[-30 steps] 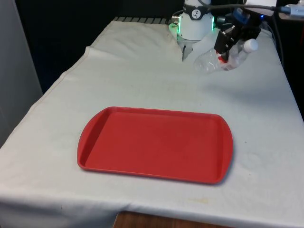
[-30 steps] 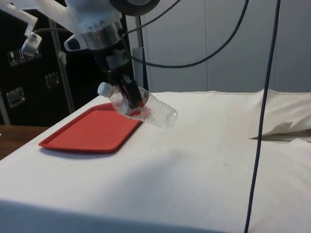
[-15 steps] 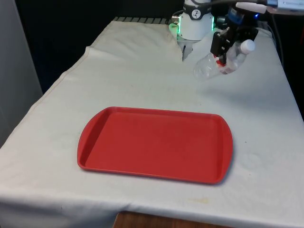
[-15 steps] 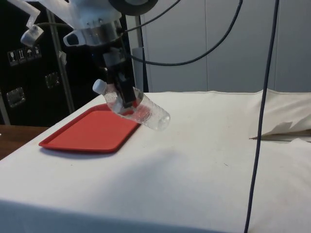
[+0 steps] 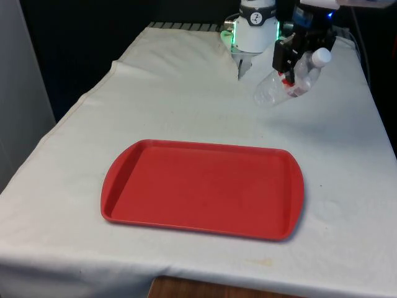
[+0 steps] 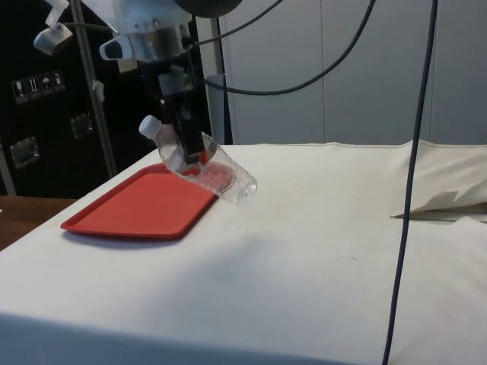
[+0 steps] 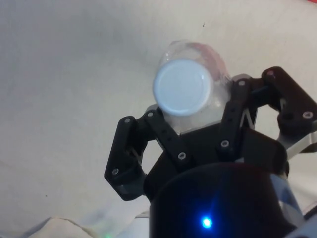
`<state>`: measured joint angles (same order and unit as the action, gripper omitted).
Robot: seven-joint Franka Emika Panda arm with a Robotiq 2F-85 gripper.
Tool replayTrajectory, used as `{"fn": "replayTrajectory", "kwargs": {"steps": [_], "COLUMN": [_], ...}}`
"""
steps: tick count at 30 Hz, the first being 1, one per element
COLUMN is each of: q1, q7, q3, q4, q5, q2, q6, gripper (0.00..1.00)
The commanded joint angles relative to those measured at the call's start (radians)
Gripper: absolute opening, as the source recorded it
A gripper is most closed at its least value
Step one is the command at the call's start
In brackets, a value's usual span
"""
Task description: Place the bottle upright on the tray.
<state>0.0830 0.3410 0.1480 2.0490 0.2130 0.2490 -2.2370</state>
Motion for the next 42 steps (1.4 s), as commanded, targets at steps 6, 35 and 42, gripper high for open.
{"fn": "replayTrajectory", "kwargs": {"steps": [6,35,42], "q1": [-0.007,-0.009,-0.008], "q7": [0.029,0.158,0.185], "q3": [-0.008,-0.079,-0.095], "q4": [0.012,0.018,0.012], "q5": [-0.04,-0.192,-0.222], "q2": [-0.013,-0.05,-0.05], "q6": [-0.04,-0.122,-0.141], "gripper": [0.0,0.0,0.0]}}
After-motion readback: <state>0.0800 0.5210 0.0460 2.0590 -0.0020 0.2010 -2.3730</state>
